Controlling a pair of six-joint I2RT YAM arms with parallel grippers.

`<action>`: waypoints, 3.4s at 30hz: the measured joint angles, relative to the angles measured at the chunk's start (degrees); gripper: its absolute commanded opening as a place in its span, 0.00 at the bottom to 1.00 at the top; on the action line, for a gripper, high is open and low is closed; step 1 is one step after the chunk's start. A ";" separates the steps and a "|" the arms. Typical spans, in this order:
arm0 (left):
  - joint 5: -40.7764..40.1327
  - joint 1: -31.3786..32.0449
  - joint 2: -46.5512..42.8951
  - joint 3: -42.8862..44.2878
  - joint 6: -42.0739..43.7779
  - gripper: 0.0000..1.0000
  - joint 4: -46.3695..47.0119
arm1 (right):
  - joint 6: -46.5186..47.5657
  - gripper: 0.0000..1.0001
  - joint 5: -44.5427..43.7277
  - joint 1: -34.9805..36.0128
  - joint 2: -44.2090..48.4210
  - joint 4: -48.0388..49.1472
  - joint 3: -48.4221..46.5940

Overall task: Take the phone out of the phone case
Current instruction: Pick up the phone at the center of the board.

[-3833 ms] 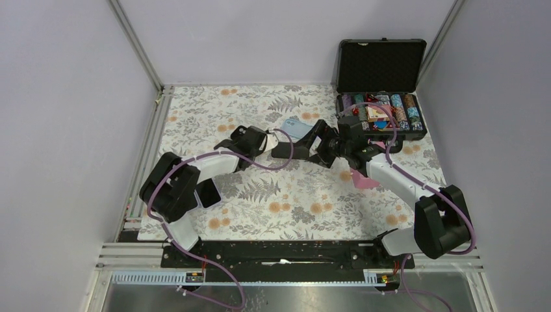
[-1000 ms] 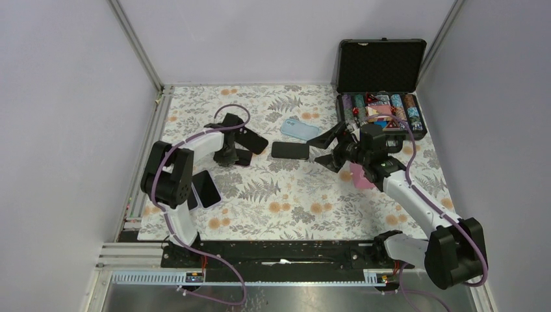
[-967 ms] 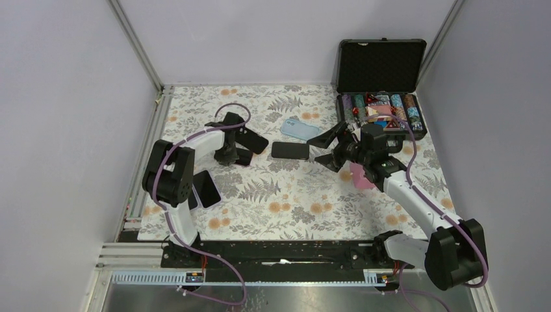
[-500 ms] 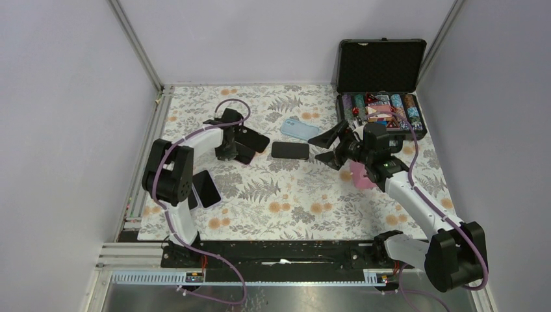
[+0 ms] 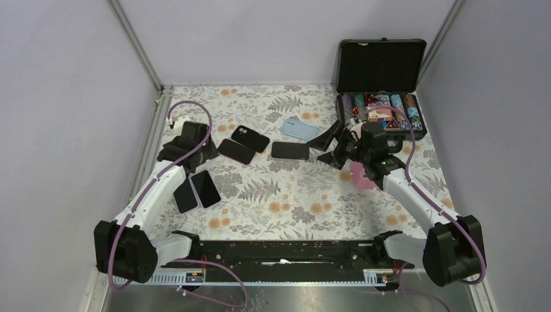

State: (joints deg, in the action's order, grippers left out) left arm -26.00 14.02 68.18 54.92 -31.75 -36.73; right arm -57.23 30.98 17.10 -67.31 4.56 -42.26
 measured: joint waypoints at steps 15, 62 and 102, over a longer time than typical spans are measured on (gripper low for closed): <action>9.64 -4.37 1.40 -11.85 -7.19 0.97 -5.81 | 0.59 0.97 0.17 0.04 -5.97 0.04 -1.07; 24.85 -7.96 10.54 -13.53 -12.79 0.40 4.50 | 10.14 0.90 0.26 7.02 -9.03 -3.45 -7.19; 53.27 -6.45 -3.32 -11.82 -35.50 0.99 27.26 | 22.64 0.07 -20.63 32.24 -33.38 -1.62 -35.17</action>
State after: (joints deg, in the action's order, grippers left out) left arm 27.27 7.57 64.86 43.09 -67.24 -9.47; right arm -34.59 10.35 49.34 -100.68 2.94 -77.43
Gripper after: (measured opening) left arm 0.895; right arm 0.173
